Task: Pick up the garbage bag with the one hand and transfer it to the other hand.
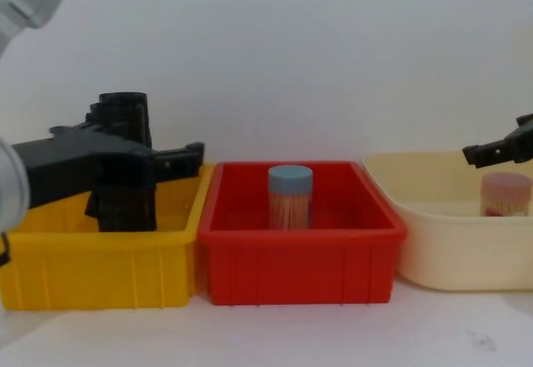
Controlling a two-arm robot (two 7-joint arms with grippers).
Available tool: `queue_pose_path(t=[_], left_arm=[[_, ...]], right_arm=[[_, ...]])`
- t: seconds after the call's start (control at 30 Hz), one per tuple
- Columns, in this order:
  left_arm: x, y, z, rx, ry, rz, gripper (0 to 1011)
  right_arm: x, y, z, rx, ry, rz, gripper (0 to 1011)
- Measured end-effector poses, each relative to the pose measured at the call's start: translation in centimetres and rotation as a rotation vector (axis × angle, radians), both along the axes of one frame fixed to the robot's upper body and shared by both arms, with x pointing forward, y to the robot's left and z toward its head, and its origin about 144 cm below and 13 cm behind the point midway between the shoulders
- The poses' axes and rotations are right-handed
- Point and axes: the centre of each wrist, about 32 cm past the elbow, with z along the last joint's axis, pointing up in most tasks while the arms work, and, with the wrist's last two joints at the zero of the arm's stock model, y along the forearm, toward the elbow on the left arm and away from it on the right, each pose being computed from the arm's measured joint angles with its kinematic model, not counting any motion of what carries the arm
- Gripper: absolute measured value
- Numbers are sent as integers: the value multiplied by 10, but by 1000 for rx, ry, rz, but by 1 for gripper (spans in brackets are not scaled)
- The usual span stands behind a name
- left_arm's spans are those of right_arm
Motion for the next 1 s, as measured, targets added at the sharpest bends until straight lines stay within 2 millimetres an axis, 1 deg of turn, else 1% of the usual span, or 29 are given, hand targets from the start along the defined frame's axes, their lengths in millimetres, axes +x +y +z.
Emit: queue_pose_path(t=[0.2, 0.47, 0.63, 0.67, 0.77, 0.97, 1.0], left_arm=[[-10, 9, 6, -2, 30, 55, 1001], [-8, 20, 14, 6, 56, 122, 1001], [5, 30, 19, 15, 74, 150, 1001], [5, 30, 19, 15, 74, 150, 1001], [14, 35, 21, 16, 84, 147, 1001], [33, 42, 23, 9, 109, 123, 1001], [39, 44, 24, 6, 116, 114, 1001]], right_arm=[[0, 0, 0, -1, 0, 0, 1000], [0, 0, 0, -1, 1, 0, 1000], [0, 0, 0, -1, 1, 0, 1000], [0, 0, 0, -1, 1, 0, 999], [0, 0, -1, -1, 1, 0, 1000], [0, 0, -1, -1, 1, 0, 1000], [0, 0, -1, -1, 1, 0, 1000]])
